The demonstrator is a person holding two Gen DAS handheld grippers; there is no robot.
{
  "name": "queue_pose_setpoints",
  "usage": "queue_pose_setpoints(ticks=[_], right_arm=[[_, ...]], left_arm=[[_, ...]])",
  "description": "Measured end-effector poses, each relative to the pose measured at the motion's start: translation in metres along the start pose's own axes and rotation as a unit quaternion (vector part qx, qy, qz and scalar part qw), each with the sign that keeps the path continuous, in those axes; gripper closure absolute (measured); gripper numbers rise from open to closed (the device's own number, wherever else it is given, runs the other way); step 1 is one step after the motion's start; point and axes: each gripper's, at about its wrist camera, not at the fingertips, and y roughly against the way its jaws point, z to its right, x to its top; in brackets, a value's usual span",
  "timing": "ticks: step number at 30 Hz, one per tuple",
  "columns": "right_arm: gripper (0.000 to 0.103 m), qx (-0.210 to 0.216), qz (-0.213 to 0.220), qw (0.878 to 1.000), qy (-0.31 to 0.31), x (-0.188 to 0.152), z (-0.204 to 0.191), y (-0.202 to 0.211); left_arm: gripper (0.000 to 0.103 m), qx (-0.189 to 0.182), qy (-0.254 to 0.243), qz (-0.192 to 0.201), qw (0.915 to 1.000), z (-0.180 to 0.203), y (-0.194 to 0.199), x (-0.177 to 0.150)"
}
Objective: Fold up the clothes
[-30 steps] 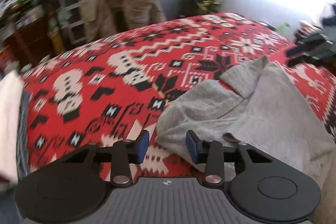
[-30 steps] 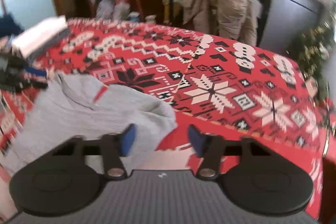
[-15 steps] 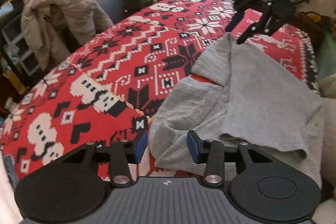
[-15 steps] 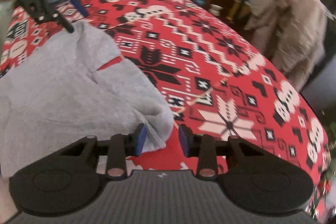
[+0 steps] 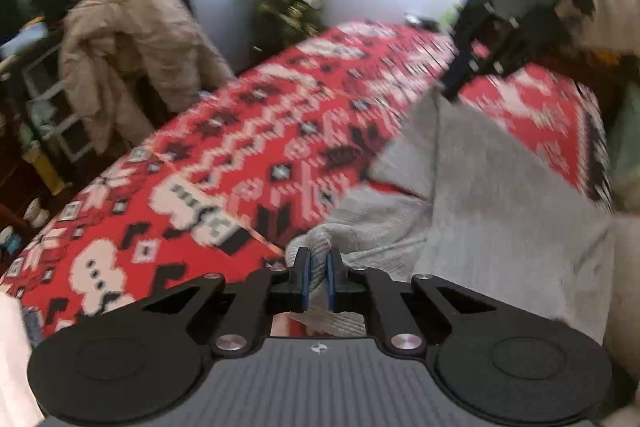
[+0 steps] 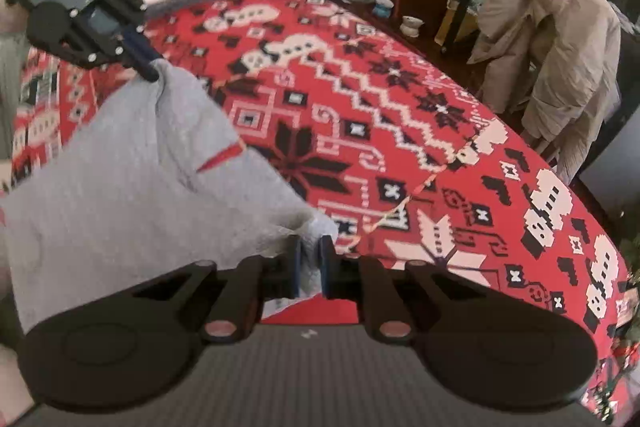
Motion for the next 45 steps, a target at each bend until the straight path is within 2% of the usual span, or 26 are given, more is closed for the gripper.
queue_pose_setpoints(ticks=[9, 20, 21, 23, 27, 28, 31, 33, 35, 37, 40, 41, 42, 45], right_arm=[[0.094, -0.014, 0.022, 0.998, -0.053, 0.022, 0.047, -0.023], [0.095, -0.043, 0.037, 0.993, -0.107, 0.049, 0.093, -0.062], [0.103, -0.052, 0.037, 0.992, -0.113, 0.050, 0.098, -0.066], [0.103, -0.064, 0.037, 0.989, -0.128, 0.051, 0.108, -0.072], [0.103, -0.053, 0.042, 0.986, -0.154, 0.046, 0.117, -0.074], [0.102, -0.043, 0.046, 0.985, -0.158, 0.045, 0.116, -0.072], [0.086, -0.007, 0.072, 0.980, -0.187, 0.038, 0.116, -0.063], [0.069, 0.021, 0.086, 0.974, -0.209, 0.034, 0.117, -0.060], [0.064, 0.016, 0.074, 0.978, -0.195, 0.034, 0.114, -0.066], [0.063, 0.006, 0.056, 0.983, -0.175, 0.035, 0.111, -0.075], [0.064, 0.017, 0.045, 0.983, -0.179, 0.034, 0.115, -0.089], [0.071, 0.027, 0.045, 0.981, -0.189, 0.033, 0.117, -0.092], [0.091, 0.037, 0.044, 0.978, -0.199, 0.031, 0.120, -0.095], [0.094, 0.027, 0.061, 0.974, -0.214, 0.031, 0.118, -0.098]], left_arm=[[0.095, 0.058, 0.067, -0.002, 0.9961, -0.046, -0.025, 0.010], [0.095, 0.086, 0.165, -0.027, 0.9821, -0.096, -0.063, 0.018], [0.095, 0.086, 0.169, -0.030, 0.9814, -0.098, -0.066, 0.019], [0.095, 0.088, 0.171, -0.035, 0.9808, -0.098, -0.071, 0.021], [0.094, 0.091, 0.167, -0.033, 0.9813, -0.096, -0.072, 0.021], [0.094, 0.089, 0.170, -0.032, 0.9809, -0.097, -0.071, 0.019], [0.094, 0.083, 0.181, -0.027, 0.9797, -0.100, -0.069, 0.017], [0.094, 0.081, 0.185, -0.028, 0.9791, -0.100, -0.069, 0.016], [0.094, 0.080, 0.187, -0.029, 0.9787, -0.100, -0.069, 0.015], [0.094, 0.079, 0.190, -0.031, 0.9782, -0.101, -0.069, 0.015], [0.094, 0.076, 0.195, -0.033, 0.9774, -0.103, -0.070, 0.014], [0.094, 0.075, 0.196, -0.033, 0.9772, -0.103, -0.070, 0.014], [0.094, 0.074, 0.200, -0.033, 0.9764, -0.104, -0.070, 0.014], [0.094, 0.082, 0.222, -0.027, 0.9713, -0.107, -0.066, 0.014]])
